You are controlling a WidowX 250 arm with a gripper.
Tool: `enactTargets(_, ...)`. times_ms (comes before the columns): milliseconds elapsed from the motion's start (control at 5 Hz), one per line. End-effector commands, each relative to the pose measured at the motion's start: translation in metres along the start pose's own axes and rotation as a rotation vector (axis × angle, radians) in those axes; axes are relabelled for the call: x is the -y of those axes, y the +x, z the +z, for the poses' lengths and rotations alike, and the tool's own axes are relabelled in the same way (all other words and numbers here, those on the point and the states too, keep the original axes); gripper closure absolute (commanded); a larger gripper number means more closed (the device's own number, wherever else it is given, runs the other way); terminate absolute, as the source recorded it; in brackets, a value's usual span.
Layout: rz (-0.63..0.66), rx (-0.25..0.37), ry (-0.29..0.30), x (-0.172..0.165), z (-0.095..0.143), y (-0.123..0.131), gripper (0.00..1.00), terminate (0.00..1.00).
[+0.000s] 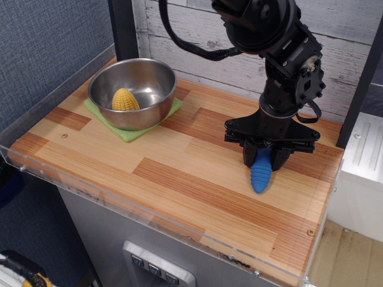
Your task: Move the blue spoon on the right side of a table counter. Place it down next to a shiny bowl.
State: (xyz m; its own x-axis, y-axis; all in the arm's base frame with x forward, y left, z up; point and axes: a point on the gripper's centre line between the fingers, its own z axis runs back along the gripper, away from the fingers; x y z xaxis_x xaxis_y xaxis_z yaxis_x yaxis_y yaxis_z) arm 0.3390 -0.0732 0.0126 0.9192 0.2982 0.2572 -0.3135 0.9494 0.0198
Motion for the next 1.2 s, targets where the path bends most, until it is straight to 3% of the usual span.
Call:
enactTargets(0, 0.044, 0.062, -0.053, -0.005, 0.037, 0.015, 1.00, 0.00)
enactTargets(400, 0.134, 0.127, -0.079, -0.016, 0.094, 0.025, 1.00, 0.00)
enactTargets(600, 0.224, 0.153, -0.094, -0.041, 0.122, 0.009, 1.00, 0.00)
enactTargets(1000, 0.688, 0.125, -0.087, -0.101, 0.143, -0.039, 1.00, 0.00)
